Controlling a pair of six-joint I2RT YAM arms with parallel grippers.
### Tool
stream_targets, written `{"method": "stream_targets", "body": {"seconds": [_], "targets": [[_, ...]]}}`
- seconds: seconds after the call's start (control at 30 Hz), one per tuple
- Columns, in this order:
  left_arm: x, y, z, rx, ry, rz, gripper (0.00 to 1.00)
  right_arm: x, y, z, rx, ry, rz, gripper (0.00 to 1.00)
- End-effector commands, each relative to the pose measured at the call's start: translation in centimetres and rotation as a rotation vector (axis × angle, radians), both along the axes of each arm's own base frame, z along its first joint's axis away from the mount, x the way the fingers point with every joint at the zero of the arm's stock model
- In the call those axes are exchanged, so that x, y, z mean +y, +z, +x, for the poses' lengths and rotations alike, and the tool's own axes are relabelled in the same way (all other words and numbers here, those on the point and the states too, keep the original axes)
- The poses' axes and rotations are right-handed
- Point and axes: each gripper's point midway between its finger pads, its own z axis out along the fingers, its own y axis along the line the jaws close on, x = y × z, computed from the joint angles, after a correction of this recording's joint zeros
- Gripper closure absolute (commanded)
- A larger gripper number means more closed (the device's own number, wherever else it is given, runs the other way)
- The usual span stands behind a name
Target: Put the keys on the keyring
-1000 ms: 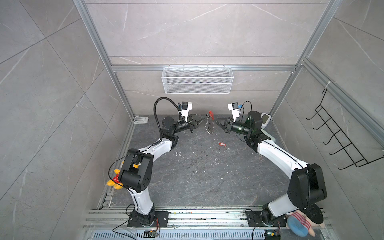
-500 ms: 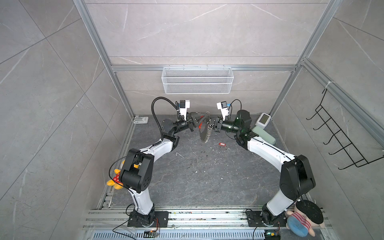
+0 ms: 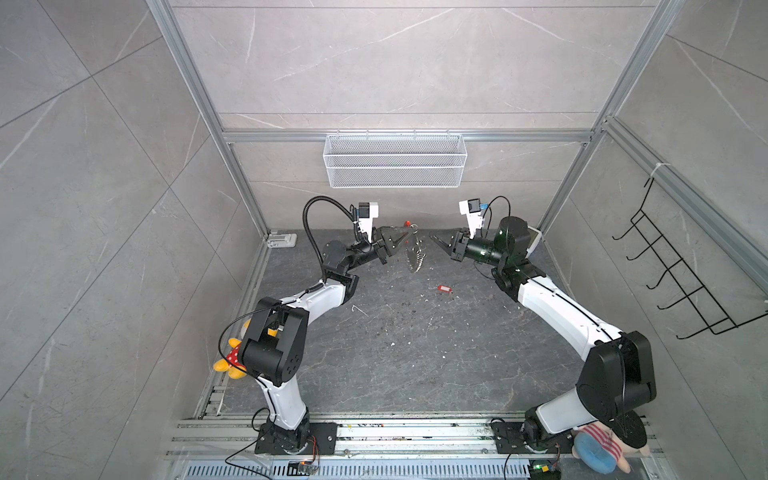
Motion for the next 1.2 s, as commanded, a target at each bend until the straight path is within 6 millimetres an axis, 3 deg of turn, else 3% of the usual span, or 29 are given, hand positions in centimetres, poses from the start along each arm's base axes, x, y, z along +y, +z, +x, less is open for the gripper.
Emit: {"method": "stream_targets", "body": {"seconds": [0.0,0.2,0.4,0.8,1.17], "targets": [[0.3,2.6,-1.4,-0.085,-0.021,-0.048,1.0,1.0,2.1,-0.4,-0.048,0.067,0.039,0.91],[0.1,2.6,-1.4,-0.084,-0.03,-0.048,1.0,2.8,2.7,-0.8,-0.061,0.136,0.078,0.87],[-0.1,2.7,-1.4,-0.08,-0.035,-0.05,1.0,3.2,2.7,-1.2,-0.066,0.153,0.084,0.86],[0.3,2.8,-0.8,-0.065,0.014,-0.075,1.0,1.6,2.6,-1.4,-0.074,0.102,0.07,0.76],[0.4,2.5,0.7,0.017,0.041,-0.117,1.0,2.5,3.9,-1.8,-0.08,0.168,0.116,0.69]]}}
